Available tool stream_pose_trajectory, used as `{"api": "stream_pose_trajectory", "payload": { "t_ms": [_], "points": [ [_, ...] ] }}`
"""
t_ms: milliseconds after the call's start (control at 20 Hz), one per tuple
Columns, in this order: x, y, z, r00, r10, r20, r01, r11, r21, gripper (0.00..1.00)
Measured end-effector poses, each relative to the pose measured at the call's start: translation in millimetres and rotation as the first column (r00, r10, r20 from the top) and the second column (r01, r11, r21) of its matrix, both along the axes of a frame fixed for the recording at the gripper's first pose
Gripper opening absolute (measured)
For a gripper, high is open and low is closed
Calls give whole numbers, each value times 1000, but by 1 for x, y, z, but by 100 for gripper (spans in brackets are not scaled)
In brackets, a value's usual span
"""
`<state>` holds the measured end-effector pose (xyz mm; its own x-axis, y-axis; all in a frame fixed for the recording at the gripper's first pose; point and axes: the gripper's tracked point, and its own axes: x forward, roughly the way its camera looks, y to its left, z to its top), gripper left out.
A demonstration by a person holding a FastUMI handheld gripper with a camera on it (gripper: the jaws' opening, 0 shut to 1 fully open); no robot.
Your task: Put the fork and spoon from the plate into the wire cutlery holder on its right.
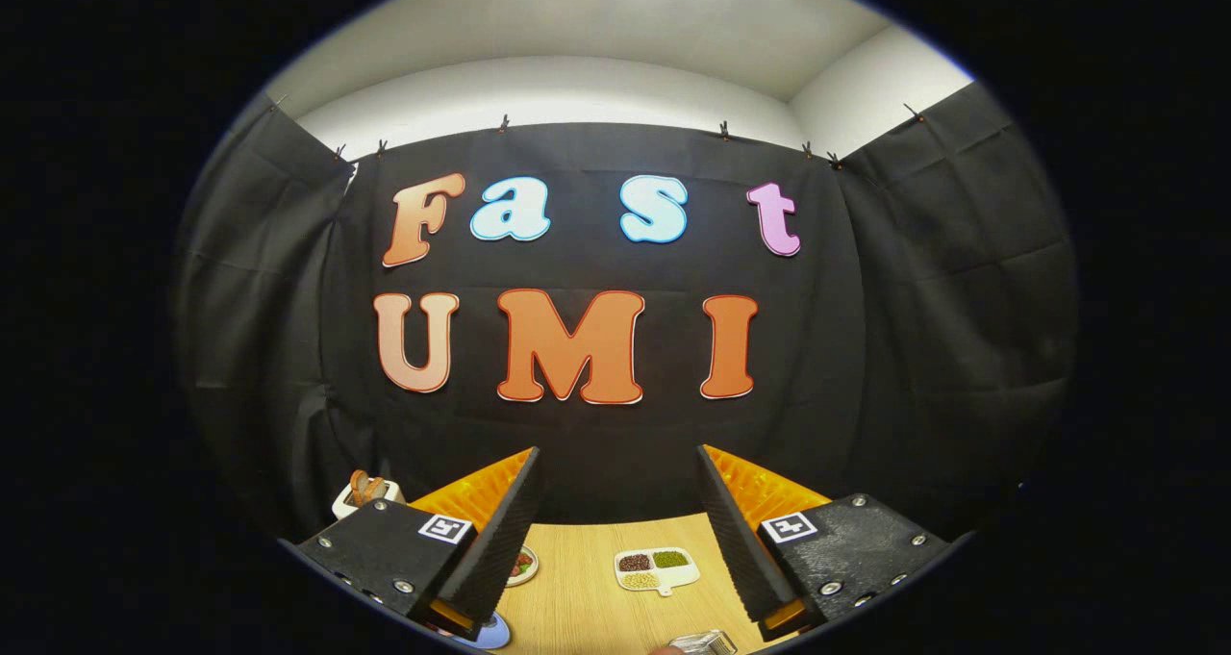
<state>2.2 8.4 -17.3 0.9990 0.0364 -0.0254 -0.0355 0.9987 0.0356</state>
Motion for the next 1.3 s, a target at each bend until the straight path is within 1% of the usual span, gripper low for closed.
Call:
{"api": "stream_pose_trajectory", "payload": {
  "t_ms": [200, 300, 400, 550, 650, 750, 800, 900, 1050, 1250, 1300],
  "points": [
    [-4, 29, -25, 997, 50, -61, -50, 999, 5, 94],
    [-9, 59, -50, 984, 114, -133, -109, 993, 45, 94],
    [-18, 94, -81, 957, 184, -222, -171, 982, 80, 94],
    [-29, 136, -127, 907, 252, -337, -238, 968, 81, 94],
    [-36, 162, -160, 864, 278, -420, -269, 960, 80, 94],
    [-46, 182, -198, 812, 286, -509, -281, 956, 88, 94],
    [-49, 190, -216, 791, 285, -542, -280, 955, 92, 94],
    [-58, 205, -250, 732, 281, -621, -278, 955, 104, 93],
    [-74, 218, -297, 665, 249, -704, -251, 962, 103, 91],
    [-106, 230, -355, 556, 199, -807, -219, 972, 89, 88],
    [-113, 233, -366, 535, 188, -824, -209, 974, 87, 86]
  ]
}}
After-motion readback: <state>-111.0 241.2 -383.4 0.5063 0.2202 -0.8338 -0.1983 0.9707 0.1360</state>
